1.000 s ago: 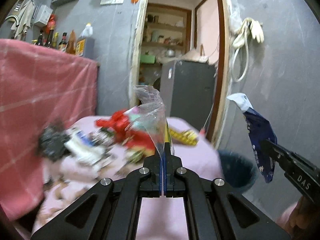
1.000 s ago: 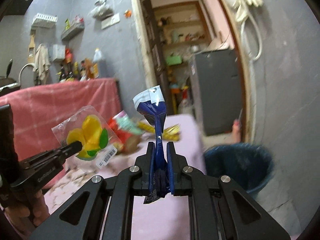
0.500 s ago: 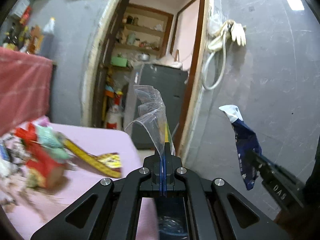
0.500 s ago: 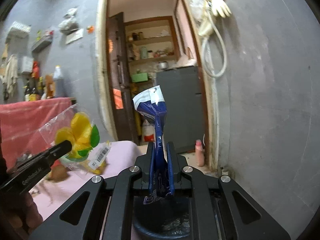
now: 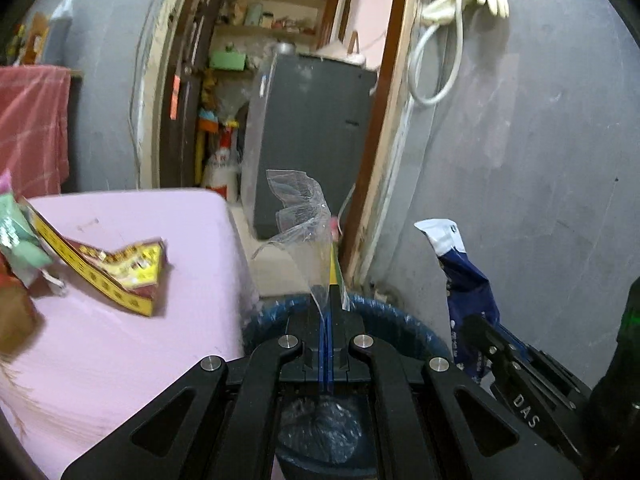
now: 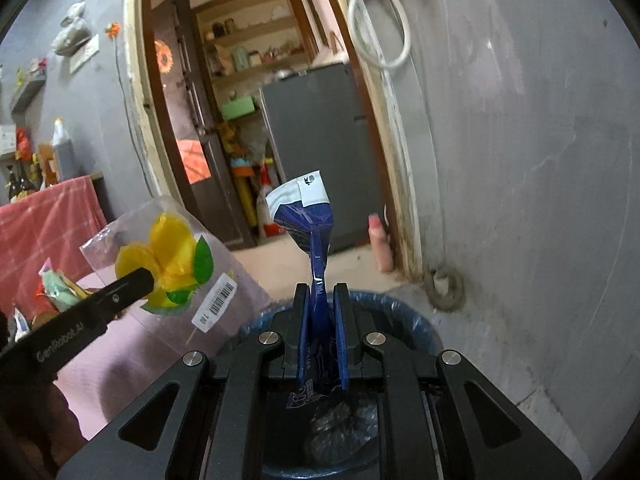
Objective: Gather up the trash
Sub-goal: 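Carry the lemon bag and blue wrapper over the blue bin with both tools, then open both tools to drop the bag and wrapper into the bin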
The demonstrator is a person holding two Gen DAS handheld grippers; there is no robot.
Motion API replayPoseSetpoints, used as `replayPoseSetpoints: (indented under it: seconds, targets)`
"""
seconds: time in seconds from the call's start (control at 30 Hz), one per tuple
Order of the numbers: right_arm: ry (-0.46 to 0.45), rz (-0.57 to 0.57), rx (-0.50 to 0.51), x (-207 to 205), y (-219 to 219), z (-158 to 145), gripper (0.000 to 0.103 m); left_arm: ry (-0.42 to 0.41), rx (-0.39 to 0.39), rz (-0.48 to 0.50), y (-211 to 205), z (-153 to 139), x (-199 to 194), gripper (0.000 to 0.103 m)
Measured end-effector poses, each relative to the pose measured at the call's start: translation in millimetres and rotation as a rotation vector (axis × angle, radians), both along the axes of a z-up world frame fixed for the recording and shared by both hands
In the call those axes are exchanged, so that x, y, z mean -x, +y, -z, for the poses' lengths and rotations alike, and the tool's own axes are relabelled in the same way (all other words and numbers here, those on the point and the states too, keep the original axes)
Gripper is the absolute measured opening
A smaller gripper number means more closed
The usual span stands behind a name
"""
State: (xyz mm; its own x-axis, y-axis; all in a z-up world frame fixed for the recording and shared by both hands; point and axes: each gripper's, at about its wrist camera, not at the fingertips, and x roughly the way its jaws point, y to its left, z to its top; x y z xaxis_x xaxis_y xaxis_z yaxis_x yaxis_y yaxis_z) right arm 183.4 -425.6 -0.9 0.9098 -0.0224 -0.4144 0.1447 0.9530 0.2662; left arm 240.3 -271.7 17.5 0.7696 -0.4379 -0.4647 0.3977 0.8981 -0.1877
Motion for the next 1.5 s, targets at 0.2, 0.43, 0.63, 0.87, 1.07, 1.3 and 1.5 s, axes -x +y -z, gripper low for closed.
replayPoseSetpoints:
  seconds: [0.2, 0.43, 0.63, 0.87, 1.07, 1.3, 1.5]
  targets:
    - [0.051, 0.007, -0.027, -6.7, -4.7, 9.8, 0.011, 0.078, -0.016, 0.008, -6.9, 22.3, -8.5, 0.000]
    - [0.099, 0.012, -0.058, -14.1, -11.5, 16.0, 0.012, 0.138, -0.014, 0.038, -6.7, 28.0, -14.4, 0.013]
    - [0.095, 0.017, -0.061, -15.2, -12.7, 11.2, 0.013, 0.084, 0.035, 0.018, 7.2, 12.0, 0.5, 0.032]
    - [0.007, 0.009, -0.005, -3.7, -0.1, -14.3, 0.032, -0.034, 0.061, -0.051, 37.0, -21.8, 16.0, 0.048]
    - [-0.115, -0.019, 0.063, 12.5, 25.3, -46.7, 0.051, -0.116, 0.055, -0.112, 66.5, -44.6, 34.7, 0.071]
    - [-0.233, -0.070, 0.090, 24.7, 57.8, -74.9, 0.095, -0.203, 0.039, -0.217, 112.6, -58.2, 58.3, 0.098]
    - [-0.273, -0.095, 0.107, 28.1, 86.4, -85.5, 0.103, -0.225, 0.035, -0.303, 158.2, -64.6, 71.6, 0.099]
